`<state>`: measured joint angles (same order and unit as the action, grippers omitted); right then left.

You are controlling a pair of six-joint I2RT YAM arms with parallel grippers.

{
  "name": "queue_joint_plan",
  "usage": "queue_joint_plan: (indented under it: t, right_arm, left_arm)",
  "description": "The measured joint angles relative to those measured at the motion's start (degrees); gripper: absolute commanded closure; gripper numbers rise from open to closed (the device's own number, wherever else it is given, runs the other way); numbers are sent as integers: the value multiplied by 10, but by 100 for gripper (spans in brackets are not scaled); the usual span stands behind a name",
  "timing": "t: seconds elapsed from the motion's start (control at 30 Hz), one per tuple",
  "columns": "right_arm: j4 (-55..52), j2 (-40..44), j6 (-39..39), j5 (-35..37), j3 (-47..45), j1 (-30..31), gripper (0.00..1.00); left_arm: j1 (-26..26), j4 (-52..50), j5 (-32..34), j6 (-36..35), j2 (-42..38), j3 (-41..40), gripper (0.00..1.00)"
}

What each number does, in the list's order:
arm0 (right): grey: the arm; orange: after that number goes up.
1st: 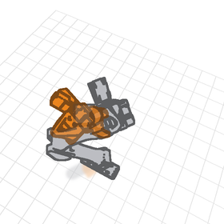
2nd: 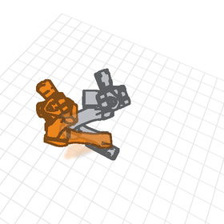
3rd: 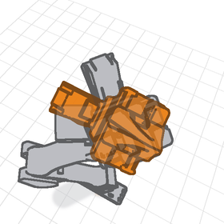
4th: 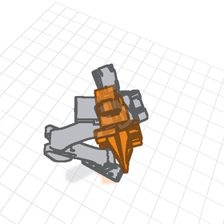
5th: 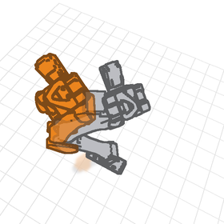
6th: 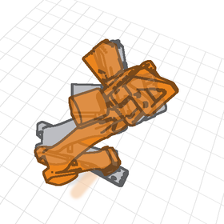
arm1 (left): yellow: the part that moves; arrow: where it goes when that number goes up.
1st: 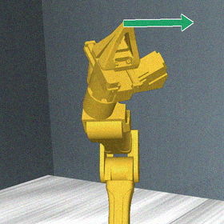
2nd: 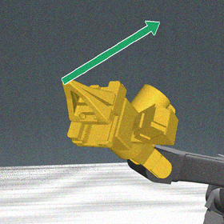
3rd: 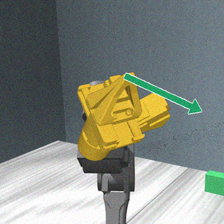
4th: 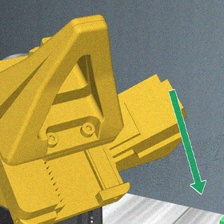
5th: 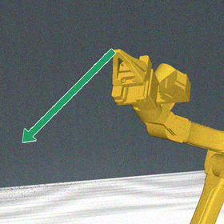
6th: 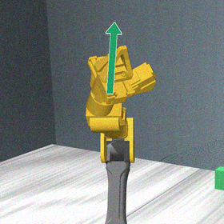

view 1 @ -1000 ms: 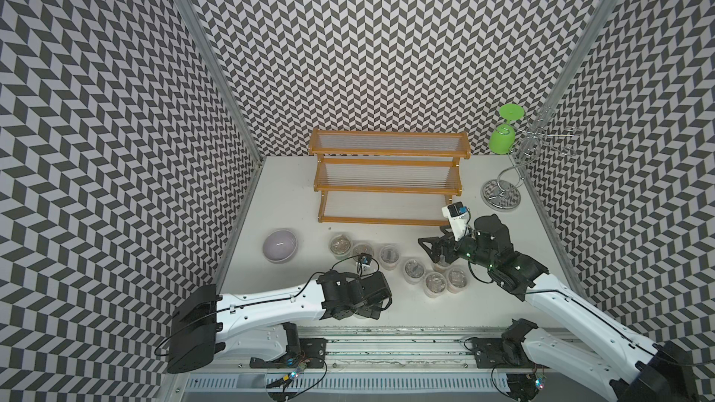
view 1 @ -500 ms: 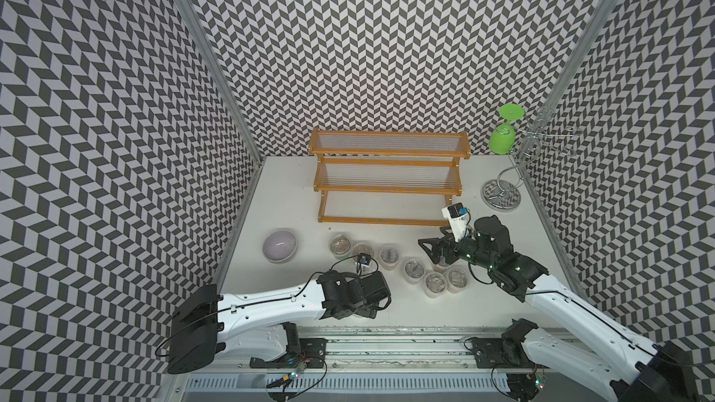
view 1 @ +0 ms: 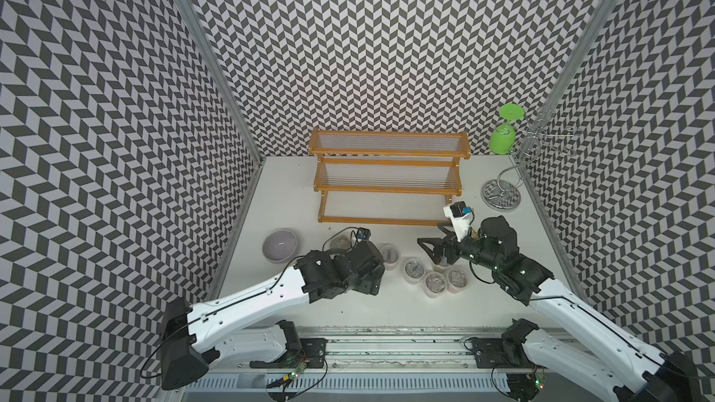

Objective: Place the seed container on the shelf
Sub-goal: Pick up the seed jar at the center of the board.

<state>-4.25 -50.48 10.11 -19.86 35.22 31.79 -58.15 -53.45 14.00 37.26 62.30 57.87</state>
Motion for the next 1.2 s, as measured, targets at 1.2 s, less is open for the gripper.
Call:
queue_joint_plan:
  t: [1.2]
  right_arm:
    - [289, -129, -279, -35, 24, 116, 0]
  left_arm:
    - [174, -157, -242, -466, 210, 450, 32]
